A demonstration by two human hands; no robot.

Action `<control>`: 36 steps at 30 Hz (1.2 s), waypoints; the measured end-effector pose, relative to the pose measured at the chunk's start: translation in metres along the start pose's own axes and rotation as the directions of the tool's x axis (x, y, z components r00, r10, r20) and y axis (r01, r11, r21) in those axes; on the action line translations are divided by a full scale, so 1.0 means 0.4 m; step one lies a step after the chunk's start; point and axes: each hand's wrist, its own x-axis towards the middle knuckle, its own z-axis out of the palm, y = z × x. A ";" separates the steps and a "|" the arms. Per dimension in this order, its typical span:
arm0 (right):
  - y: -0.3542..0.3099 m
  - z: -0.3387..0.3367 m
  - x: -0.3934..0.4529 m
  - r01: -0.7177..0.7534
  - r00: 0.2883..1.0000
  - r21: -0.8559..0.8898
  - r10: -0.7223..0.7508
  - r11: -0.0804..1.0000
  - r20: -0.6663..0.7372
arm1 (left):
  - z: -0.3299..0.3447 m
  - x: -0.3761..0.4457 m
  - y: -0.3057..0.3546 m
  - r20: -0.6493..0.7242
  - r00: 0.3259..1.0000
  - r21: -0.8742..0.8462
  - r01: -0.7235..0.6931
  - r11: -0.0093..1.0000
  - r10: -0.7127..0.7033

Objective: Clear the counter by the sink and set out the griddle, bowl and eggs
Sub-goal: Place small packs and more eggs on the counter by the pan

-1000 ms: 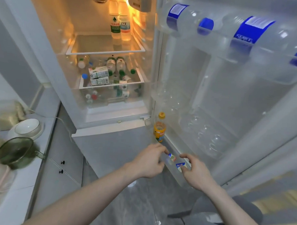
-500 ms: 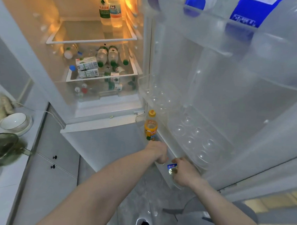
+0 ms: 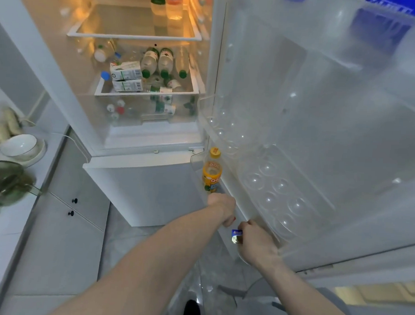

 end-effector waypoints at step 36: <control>-0.731 0.071 -0.362 0.823 0.533 0.298 -0.838 0.483 -0.115 | 0.480 -1.087 -0.364 0.188 0.400 -0.923 -0.239 -0.300 -0.897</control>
